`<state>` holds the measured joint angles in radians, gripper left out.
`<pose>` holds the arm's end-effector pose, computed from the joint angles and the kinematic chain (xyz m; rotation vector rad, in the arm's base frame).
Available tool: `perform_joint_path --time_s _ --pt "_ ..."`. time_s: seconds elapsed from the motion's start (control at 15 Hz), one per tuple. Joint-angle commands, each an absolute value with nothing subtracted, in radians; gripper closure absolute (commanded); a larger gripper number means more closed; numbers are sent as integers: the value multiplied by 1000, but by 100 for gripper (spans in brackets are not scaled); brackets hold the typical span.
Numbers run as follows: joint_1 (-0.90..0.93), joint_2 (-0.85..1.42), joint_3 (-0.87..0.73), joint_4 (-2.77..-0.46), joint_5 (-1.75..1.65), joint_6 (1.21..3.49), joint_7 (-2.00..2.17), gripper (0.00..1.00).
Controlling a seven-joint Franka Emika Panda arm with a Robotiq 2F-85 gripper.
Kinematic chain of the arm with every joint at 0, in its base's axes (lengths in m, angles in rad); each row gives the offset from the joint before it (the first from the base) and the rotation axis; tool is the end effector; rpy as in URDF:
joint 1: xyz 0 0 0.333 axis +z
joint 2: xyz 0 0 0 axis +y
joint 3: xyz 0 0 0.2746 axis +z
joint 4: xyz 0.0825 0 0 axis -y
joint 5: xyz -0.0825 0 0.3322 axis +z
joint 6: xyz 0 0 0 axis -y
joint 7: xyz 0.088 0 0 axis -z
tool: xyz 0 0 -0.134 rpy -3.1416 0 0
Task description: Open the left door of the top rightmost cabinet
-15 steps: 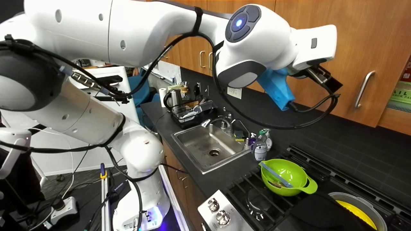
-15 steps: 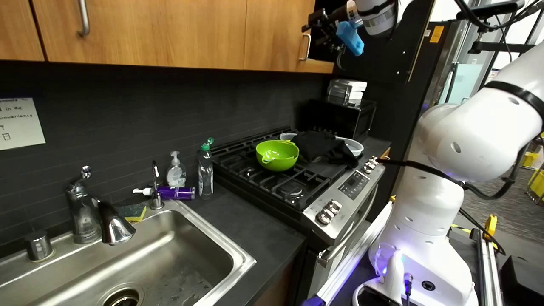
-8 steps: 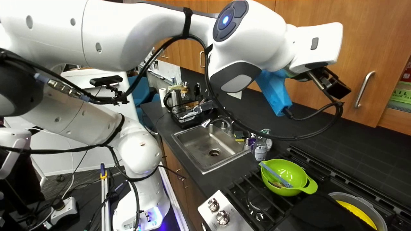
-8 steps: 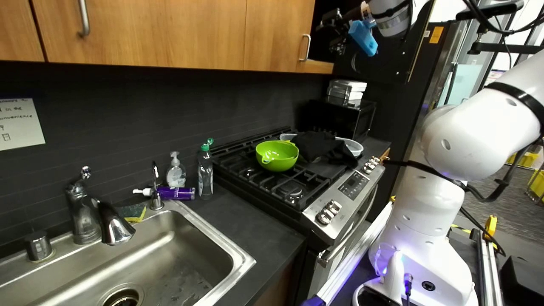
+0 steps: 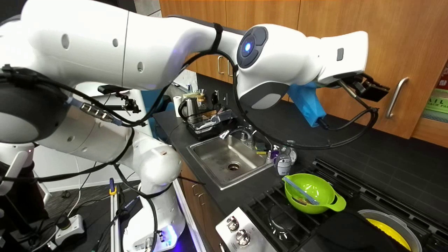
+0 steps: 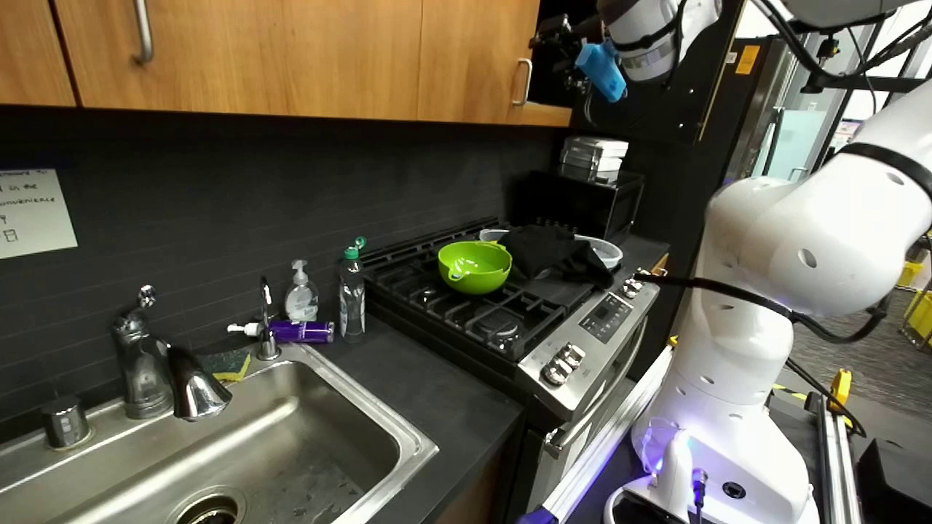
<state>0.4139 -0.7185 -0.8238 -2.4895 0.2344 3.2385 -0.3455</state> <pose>0.3662 -0.2597 0.5624 -2.2865 0.6468 -1.8063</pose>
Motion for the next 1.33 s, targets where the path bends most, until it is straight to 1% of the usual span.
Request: perform_joint_path --time_s 0.0,0.47,0.73,1.27 --pt "504 -720 -926 -2479 127 3315 -296 0" --pt "601 -708 -1057 -2452 -6 3379 -227 0" --pt "660 -695 -1102 -2451 -59 3433 -210 0" --pt "738 -704 -1183 -2413 -115 3432 -202 0"
